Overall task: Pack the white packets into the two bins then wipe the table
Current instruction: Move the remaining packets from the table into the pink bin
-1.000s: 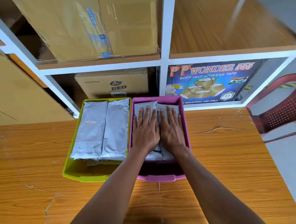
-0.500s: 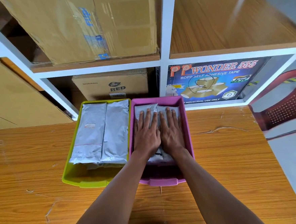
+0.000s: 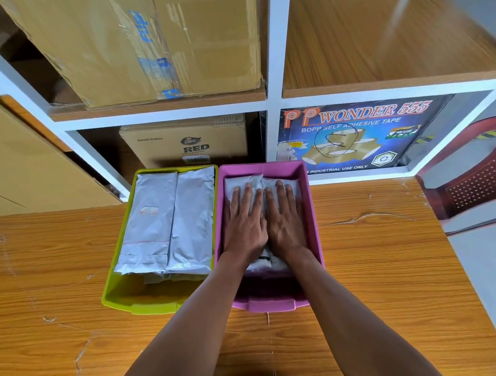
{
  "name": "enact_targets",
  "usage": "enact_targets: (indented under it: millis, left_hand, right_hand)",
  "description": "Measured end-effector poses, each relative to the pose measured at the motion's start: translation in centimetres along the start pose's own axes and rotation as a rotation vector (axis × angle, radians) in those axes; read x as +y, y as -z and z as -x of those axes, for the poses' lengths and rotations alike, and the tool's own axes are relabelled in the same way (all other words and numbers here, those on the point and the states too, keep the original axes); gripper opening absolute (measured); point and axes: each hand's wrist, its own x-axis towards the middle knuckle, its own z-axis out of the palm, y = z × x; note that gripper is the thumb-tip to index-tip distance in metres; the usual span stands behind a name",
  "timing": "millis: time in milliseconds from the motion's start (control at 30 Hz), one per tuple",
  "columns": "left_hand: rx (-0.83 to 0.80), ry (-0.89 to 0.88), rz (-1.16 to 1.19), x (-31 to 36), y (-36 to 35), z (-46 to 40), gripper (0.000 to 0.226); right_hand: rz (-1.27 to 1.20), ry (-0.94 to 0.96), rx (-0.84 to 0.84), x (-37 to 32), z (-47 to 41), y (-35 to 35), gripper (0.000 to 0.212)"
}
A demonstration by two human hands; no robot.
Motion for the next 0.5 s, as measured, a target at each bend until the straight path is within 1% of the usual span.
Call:
enact_targets:
  millis: [133,233,300,400,500]
  left_hand:
    - [-0.055,0.005,0.012,-0.1,0.2,-0.1,0.071]
    - [-0.114,0.042,0.078,0.0,1.4,-0.4,0.077]
    - [-0.084,0.055,0.116,0.2,2.7,-0.3,0.075]
    - [-0.015,0.056,0.180,0.7,4.7,0.4,0.064]
    - [0.066,0.042,0.258,1.9,6.7,1.7,0.056]
  right_hand:
    - [-0.013,-0.009,-0.049,-0.3,0.0,0.9,0.077]
    - [-0.056,-0.011,-0.122,-0.7,-0.3,3.0,0.073]
    - [-0.134,-0.018,-0.099,-1.2,-0.3,5.1,0.067]
    - [-0.209,-0.006,-0.043,-2.0,0.3,7.8,0.060]
    - [-0.260,0.009,0.052,-2.4,1.6,9.7,0.049]
